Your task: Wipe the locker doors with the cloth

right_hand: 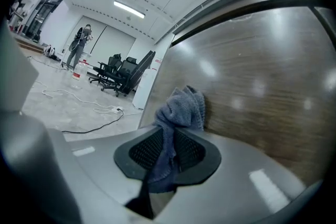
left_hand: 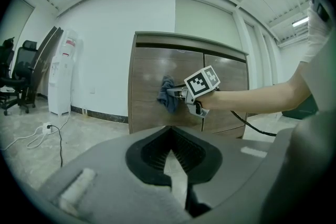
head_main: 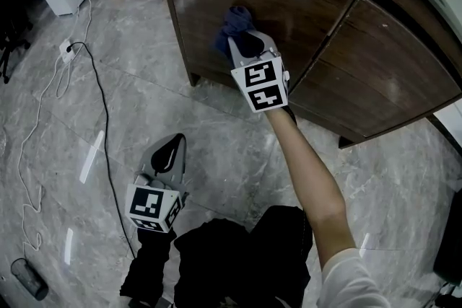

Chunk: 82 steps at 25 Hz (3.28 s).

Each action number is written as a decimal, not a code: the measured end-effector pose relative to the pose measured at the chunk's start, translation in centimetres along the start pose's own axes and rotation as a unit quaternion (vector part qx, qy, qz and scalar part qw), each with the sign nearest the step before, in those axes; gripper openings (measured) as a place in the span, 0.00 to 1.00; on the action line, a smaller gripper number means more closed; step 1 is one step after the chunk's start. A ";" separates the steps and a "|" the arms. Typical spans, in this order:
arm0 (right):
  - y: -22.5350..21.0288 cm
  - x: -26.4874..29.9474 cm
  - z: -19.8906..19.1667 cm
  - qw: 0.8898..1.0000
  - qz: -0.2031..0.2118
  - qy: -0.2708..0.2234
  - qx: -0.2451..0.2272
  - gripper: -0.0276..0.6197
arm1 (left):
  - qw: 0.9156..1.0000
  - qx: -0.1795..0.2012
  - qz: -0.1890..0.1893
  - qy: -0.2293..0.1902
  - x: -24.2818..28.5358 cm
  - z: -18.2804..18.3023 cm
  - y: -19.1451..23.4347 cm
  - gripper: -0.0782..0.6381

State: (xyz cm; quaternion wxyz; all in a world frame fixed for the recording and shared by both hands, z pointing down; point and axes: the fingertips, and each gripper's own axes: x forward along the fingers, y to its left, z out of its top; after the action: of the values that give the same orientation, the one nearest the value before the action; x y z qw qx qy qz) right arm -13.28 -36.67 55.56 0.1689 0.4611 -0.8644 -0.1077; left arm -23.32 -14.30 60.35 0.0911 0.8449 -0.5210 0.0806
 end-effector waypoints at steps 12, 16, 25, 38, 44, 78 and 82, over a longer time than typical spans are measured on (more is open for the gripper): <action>3.5 2.4 -6.3 0.998 0.034 0.057 0.021 0.15 | 1.000 -0.010 0.010 0.005 0.1 -0.8 0.9 0.11; 4.7 3.4 -8.7 0.996 0.045 0.078 0.027 0.15 | 1.000 -0.012 0.012 0.008 0.3 -1.3 1.2 0.11; 6.6 4.7 -11.6 0.992 0.057 0.110 0.032 0.15 | 1.000 -0.016 0.018 0.014 0.2 -1.9 2.1 0.11; 3.8 4.0 -2.0 0.998 0.036 0.047 -0.001 0.15 | 1.000 -0.017 0.018 0.007 -0.2 -0.8 2.3 0.11; 2.7 3.9 1.8 0.999 0.032 0.025 0.003 0.15 | 1.000 -0.011 0.025 0.011 -0.7 0.1 2.6 0.11; 2.0 6.5 14.9 0.998 0.030 -0.061 -0.016 0.15 | 0.999 -0.014 0.035 0.006 -1.4 0.6 4.0 0.11; 3.7 7.5 11.1 0.998 0.043 -0.038 -0.007 0.15 | 0.999 -0.017 0.037 0.012 -1.5 -0.1 4.2 0.11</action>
State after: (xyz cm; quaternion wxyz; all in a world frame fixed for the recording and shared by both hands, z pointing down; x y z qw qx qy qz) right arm -24.34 -40.51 48.04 0.1433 0.4178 -0.8886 -0.1241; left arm -27.77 -14.87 60.41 0.1091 0.8225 -0.5517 0.0853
